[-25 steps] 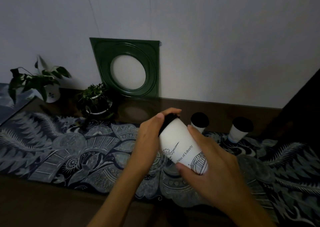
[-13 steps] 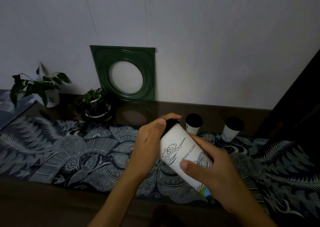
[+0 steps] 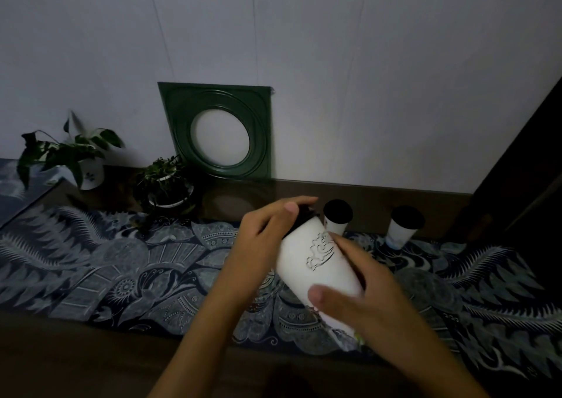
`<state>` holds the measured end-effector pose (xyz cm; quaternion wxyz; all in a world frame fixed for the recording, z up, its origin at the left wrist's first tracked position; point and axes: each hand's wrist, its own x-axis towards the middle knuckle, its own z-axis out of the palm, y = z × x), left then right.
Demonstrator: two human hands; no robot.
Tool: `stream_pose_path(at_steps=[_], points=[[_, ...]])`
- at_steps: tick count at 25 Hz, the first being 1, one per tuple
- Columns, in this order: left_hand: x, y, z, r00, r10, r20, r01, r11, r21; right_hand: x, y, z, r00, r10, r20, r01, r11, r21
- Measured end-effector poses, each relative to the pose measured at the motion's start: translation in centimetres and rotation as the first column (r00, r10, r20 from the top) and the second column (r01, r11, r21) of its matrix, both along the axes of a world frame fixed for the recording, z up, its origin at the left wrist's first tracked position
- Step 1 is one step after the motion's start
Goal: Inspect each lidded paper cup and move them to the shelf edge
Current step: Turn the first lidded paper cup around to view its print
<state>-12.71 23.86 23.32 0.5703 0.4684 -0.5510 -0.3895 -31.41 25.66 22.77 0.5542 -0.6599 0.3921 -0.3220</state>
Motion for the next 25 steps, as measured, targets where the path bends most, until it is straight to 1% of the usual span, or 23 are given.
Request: stream_pose_path(at_steps=[1, 2, 3, 5, 6, 7, 8, 9, 10, 11, 12, 13, 14, 16, 17, 18, 19, 20, 21, 22, 23, 24, 25], points=[[0.1, 0.0, -0.1, 0.999, -0.028, -0.038, 0.027, 0.999, -0.027, -0.2, -0.1, 0.3, 0.984, 0.022, 0.178, -0.054, 0.983, 0.174], [0.2, 0.1, -0.4, 0.996, -0.047, -0.070, 0.043, 0.998, -0.047, -0.3, -0.2, 0.5, 0.961, 0.012, 0.277, -0.098, 0.949, 0.300], [0.1, 0.0, -0.6, 0.994, -0.048, -0.097, 0.043, 0.998, -0.052, -0.3, -0.1, 0.8, 0.950, 0.005, 0.311, -0.122, 0.926, 0.356], [-0.3, -0.1, -0.9, 0.989, 0.020, -0.145, -0.026, 0.999, -0.037, -0.2, 0.0, 0.7, 0.967, -0.015, 0.255, -0.069, 0.945, 0.318], [-0.5, -0.3, -1.0, 0.983, 0.079, -0.167, -0.083, 0.996, -0.020, -0.1, 0.2, 0.7, 0.987, -0.032, 0.158, -0.002, 0.977, 0.212], [-0.7, -0.5, -1.0, 0.972, 0.147, -0.180, -0.146, 0.989, 0.018, -0.1, 0.5, 0.7, 0.998, -0.059, -0.017, 0.060, 0.998, 0.036], [-0.9, -0.7, -1.0, 0.958, 0.217, -0.185, -0.206, 0.975, 0.079, -0.2, 0.7, 0.7, 0.963, -0.126, -0.237, 0.081, 0.978, -0.191], [-1.0, -1.0, -1.0, 0.946, 0.265, -0.188, -0.240, 0.960, 0.147, -0.1, 0.9, 0.5, 0.874, -0.222, -0.433, 0.022, 0.907, -0.420], [-0.9, -1.1, -1.0, 0.941, 0.286, -0.180, -0.250, 0.948, 0.197, 0.1, 1.1, 0.3, 0.785, -0.295, -0.544, -0.083, 0.822, -0.564], [-0.8, -1.2, -1.1, 0.946, 0.276, -0.167, -0.240, 0.948, 0.208, 0.3, 1.2, 0.0, 0.743, -0.325, -0.585, -0.150, 0.771, -0.618], [-0.7, -1.1, -1.1, 0.957, 0.244, -0.153, -0.217, 0.960, 0.177, 0.4, 1.4, 0.1, 0.740, -0.324, -0.589, -0.156, 0.769, -0.619], [-0.5, -1.0, -1.1, 0.969, 0.202, -0.143, -0.185, 0.975, 0.124, 0.3, 1.5, 0.3, 0.784, -0.295, -0.547, -0.109, 0.802, -0.588], [-0.3, -0.8, -1.1, 0.978, 0.155, -0.138, -0.147, 0.987, 0.066, 0.1, 1.4, 0.5, 0.859, -0.238, -0.453, -0.026, 0.864, -0.503], [0.1, -0.5, -1.0, 0.985, 0.077, -0.155, -0.081, 0.997, -0.017, -0.3, 0.7, 0.8, 0.989, -0.084, -0.122, 0.066, 0.987, -0.145], [0.2, -0.4, -0.9, 0.984, 0.051, -0.173, -0.059, 0.997, -0.045, -0.5, 0.5, 1.1, 0.996, -0.038, 0.078, 0.035, 0.999, 0.036], [0.2, -0.3, -0.9, 0.980, 0.036, -0.193, -0.050, 0.996, -0.069, -0.6, 0.3, 1.3, 0.969, -0.035, 0.244, -0.012, 0.982, 0.188], [0.1, -0.2, -0.9, 0.976, 0.039, -0.216, -0.058, 0.995, -0.083, -0.5, 0.3, 1.6, 0.940, -0.054, 0.337, -0.057, 0.948, 0.312], [-0.2, -0.2, -0.8, 0.970, 0.064, -0.235, -0.086, 0.993, -0.082, -0.4, 0.3, 1.8, 0.924, -0.075, 0.374, -0.083, 0.918, 0.389], [-0.4, -0.3, -0.6, 0.963, 0.108, -0.248, -0.127, 0.990, -0.063, -0.3, 0.2, 1.7, 0.924, -0.097, 0.369, -0.069, 0.909, 0.411], [-0.6, -0.3, -0.4, 0.954, 0.159, -0.252, -0.172, 0.985, -0.029, -0.1, 0.2, 1.6, 0.940, -0.117, 0.321, -0.011, 0.929, 0.371], [-0.8, -0.4, -0.2, 0.946, 0.208, -0.248, -0.211, 0.977, 0.015, -0.1, 0.2, 1.4, 0.967, -0.125, 0.222, 0.066, 0.964, 0.257], [-1.0, -0.5, 0.0, 0.941, 0.244, -0.235, -0.235, 0.970, 0.065, 0.0, 0.3, 1.4, 0.990, -0.133, 0.055, 0.129, 0.989, 0.067], [-1.0, -0.7, 0.1, 0.940, 0.266, -0.216, -0.247, 0.963, 0.111, 0.1, 0.3, 1.3, 0.972, -0.160, -0.170, 0.128, 0.974, -0.187]])
